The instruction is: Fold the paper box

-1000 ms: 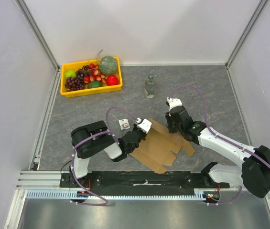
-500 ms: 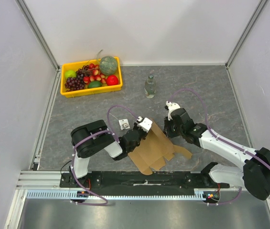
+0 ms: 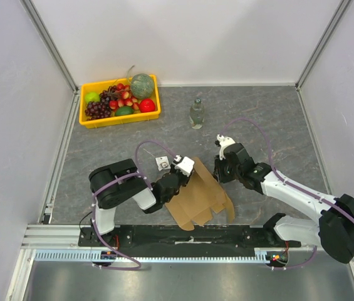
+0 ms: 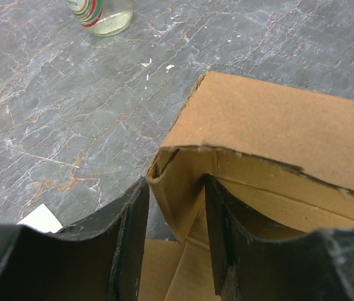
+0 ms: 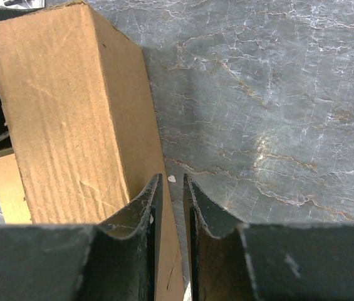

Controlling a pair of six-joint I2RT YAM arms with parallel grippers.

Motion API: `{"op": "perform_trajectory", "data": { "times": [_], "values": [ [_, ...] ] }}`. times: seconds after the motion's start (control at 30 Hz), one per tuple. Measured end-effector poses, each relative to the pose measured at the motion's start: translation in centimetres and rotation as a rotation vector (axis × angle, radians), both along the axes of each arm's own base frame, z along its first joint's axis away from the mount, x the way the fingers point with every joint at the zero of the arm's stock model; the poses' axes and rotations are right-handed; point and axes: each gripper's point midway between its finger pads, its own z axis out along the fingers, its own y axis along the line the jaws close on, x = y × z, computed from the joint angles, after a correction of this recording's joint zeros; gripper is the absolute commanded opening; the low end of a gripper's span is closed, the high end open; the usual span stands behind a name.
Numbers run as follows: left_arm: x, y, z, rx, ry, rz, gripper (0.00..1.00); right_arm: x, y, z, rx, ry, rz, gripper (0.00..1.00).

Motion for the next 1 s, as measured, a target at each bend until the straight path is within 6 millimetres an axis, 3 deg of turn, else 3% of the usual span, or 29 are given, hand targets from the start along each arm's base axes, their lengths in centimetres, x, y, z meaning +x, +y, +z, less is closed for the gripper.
{"op": "perform_trajectory", "data": {
  "times": [0.53, 1.0],
  "values": [
    [-1.5, 1.2, 0.2, -0.059, 0.044, -0.014, 0.4, -0.2, 0.4, 0.3, 0.031, 0.005, -0.001, 0.26],
    [-1.5, 0.6, 0.5, -0.084, 0.042, -0.026, 0.21, -0.6, 1.6, 0.8, 0.102, 0.014, 0.03, 0.25]
  ]
}}
